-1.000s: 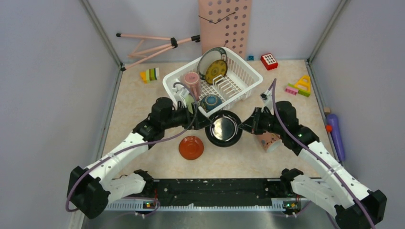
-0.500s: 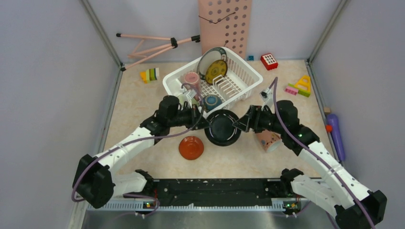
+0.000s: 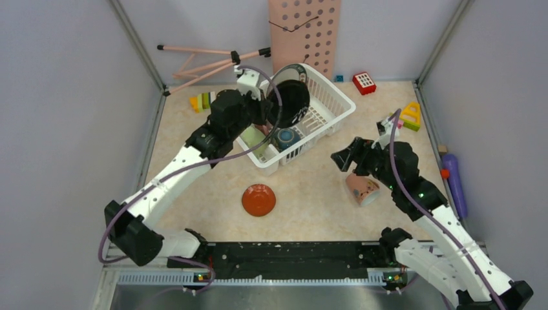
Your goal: Load the mixed dishes into the dish rack
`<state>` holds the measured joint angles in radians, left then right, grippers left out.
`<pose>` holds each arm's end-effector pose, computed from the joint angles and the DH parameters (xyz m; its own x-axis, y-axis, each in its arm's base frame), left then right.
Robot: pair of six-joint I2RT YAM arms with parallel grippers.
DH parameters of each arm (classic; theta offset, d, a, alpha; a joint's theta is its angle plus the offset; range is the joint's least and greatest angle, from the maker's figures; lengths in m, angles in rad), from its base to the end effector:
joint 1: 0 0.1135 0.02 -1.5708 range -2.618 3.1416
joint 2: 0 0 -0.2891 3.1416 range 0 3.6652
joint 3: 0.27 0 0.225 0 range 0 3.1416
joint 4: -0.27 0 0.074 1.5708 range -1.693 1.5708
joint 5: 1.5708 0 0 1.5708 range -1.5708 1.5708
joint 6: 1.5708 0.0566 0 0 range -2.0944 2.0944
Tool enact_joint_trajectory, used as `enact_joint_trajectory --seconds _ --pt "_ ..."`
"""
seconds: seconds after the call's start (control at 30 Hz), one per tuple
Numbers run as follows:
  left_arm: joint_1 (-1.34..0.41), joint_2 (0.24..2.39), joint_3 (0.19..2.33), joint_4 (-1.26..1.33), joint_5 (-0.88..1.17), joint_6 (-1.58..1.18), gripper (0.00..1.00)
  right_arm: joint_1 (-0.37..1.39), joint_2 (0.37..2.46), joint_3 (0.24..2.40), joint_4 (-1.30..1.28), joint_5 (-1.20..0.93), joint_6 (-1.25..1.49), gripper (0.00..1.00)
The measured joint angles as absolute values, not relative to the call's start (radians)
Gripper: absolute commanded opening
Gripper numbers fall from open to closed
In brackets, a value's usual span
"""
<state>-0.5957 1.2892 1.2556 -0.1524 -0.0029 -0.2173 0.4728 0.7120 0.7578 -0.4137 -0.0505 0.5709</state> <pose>0.2375 -0.1608 0.4198 -0.2699 -0.0775 -0.9598 0.5126 0.8322 -0.2113 0.1205 0.0648 0.3253 -0.5378 0.3311 -0.7753 -0.2449 0.8186 0.5195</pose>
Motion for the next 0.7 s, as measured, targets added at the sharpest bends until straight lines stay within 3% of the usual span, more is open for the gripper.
enact_joint_trajectory --seconds 0.23,0.7 --pt "-0.648 1.531 1.352 0.008 -0.281 0.120 0.00 0.473 0.692 0.789 -0.416 0.032 0.522 0.79" --pt "-0.651 1.894 1.489 0.314 -0.407 0.513 0.00 0.473 0.698 0.838 -0.429 0.080 0.442 0.79"
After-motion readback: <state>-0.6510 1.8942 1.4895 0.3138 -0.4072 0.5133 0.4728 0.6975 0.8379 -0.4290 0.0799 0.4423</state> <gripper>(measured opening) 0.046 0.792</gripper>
